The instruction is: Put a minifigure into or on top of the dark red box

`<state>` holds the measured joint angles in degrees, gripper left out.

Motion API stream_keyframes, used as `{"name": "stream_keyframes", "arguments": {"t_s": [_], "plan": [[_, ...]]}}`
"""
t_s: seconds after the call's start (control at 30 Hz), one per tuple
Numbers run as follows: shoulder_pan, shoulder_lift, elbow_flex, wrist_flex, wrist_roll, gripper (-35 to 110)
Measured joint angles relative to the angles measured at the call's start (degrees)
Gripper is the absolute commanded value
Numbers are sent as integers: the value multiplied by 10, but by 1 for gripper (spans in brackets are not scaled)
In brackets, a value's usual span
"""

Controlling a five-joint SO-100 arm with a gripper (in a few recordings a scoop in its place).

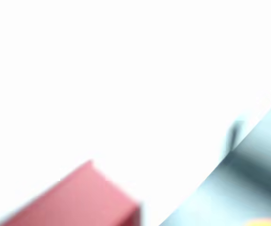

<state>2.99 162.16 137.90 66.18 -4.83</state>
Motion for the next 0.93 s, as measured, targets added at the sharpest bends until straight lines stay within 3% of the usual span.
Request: {"name": "stream_keyframes", "arguments": {"t_s": [0.17,0.4,0.53,0.7,0.93], "plan": [[-221,243,112,83,-4,10],[-437,311,239,110,11,1],[-445,323,271,135,28,0],[-439,324,359,70,33,0],[-439,324,365,60,33,0]]}}
